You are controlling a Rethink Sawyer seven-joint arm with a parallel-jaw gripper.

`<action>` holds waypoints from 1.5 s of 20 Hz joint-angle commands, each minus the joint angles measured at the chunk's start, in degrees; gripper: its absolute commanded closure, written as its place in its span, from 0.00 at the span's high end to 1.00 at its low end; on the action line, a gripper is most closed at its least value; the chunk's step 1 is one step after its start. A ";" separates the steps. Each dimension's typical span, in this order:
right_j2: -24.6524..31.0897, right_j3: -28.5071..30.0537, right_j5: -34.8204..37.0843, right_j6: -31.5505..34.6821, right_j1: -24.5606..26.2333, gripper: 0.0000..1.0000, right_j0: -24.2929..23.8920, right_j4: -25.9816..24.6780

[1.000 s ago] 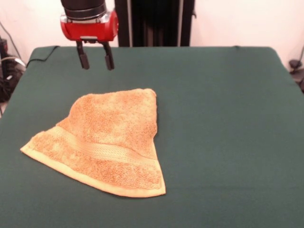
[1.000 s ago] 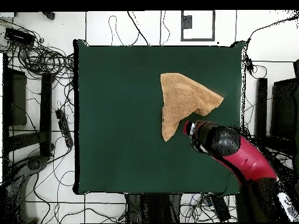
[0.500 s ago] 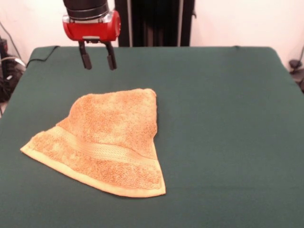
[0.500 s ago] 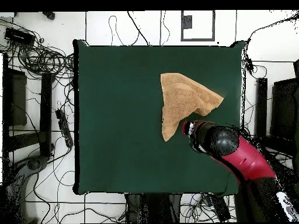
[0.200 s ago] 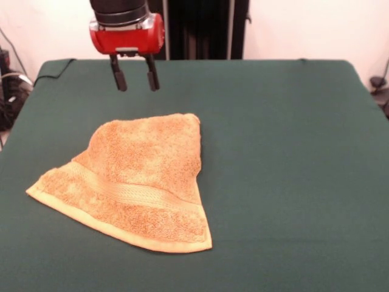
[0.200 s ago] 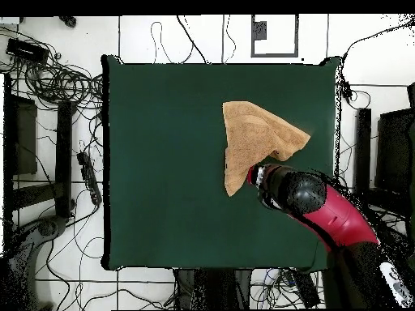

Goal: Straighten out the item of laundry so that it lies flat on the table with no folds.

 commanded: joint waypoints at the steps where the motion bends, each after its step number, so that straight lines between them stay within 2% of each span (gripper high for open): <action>1: 8.48 4.22 1.93 3.82 0.22 1.00 2.98 -1.98; 7: 14.19 4.26 -1.93 -0.27 0.15 1.00 0.91 -3.68; 16: 18.28 1.76 -3.36 -1.21 1.01 1.00 1.41 -8.42; 22: 19.54 -2.29 -2.73 -1.44 2.56 1.00 3.46 -12.56; 30: 23.03 -11.89 0.89 -6.09 5.59 1.00 3.86 -18.53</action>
